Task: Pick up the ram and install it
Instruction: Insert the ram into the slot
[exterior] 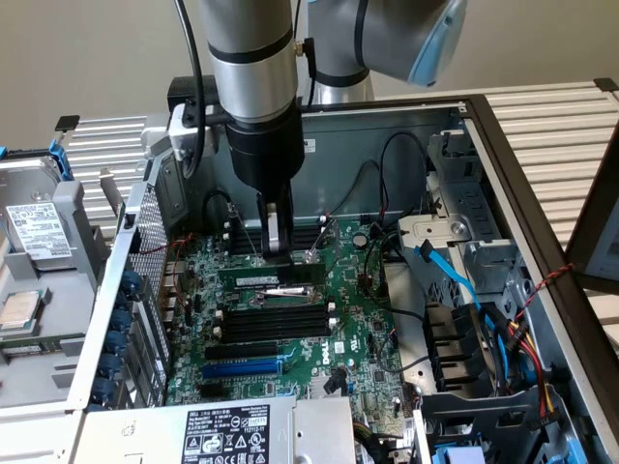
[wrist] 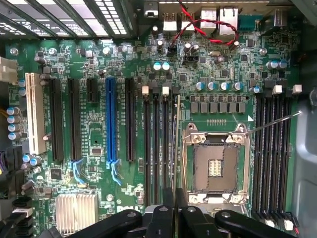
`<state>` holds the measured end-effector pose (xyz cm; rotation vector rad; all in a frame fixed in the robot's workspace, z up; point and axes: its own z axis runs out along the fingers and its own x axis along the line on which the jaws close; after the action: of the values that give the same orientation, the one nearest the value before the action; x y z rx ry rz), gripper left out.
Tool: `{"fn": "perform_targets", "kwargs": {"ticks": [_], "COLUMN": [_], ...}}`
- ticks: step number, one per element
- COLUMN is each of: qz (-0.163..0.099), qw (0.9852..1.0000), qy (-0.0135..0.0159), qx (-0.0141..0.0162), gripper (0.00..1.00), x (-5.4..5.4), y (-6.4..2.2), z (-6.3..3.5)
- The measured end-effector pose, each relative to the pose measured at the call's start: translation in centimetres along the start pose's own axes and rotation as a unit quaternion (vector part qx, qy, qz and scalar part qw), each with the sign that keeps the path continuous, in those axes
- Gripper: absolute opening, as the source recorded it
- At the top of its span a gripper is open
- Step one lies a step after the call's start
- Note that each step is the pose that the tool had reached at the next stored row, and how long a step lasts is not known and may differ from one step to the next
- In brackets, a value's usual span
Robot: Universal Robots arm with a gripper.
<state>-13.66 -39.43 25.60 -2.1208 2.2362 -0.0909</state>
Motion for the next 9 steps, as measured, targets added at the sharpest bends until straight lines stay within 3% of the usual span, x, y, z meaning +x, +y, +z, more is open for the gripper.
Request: {"fn": "perform_targets", "kwargs": {"ticks": [9], "qz": [0.0], "qw": [1.0], "qy": [0.0], "qx": [0.0], "gripper": [0.13], "x": [0.7], "y": [0.1], "z": [1.63]}}
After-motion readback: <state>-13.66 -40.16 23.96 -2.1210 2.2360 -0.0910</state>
